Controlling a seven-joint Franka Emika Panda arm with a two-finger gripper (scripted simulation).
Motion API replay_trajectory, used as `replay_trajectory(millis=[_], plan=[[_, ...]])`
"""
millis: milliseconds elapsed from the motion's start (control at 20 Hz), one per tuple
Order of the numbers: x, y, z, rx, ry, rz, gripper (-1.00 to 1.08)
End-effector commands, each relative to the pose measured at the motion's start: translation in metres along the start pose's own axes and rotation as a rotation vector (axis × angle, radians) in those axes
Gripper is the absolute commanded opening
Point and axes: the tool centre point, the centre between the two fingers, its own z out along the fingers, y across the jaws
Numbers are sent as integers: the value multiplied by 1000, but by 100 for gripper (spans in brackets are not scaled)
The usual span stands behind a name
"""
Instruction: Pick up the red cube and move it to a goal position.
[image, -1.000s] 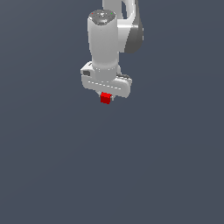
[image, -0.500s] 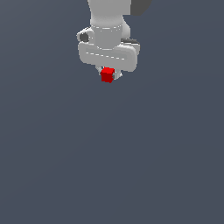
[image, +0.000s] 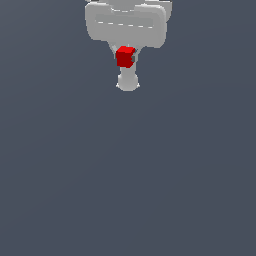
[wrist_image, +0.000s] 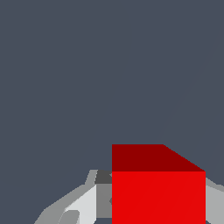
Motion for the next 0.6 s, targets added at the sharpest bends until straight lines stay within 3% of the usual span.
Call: replay_trajectory(millis=[0,550], plan=[[-2,-1,-15,0,-1,0,-100],[-2,-3,-40,0,-1,0,-100]])
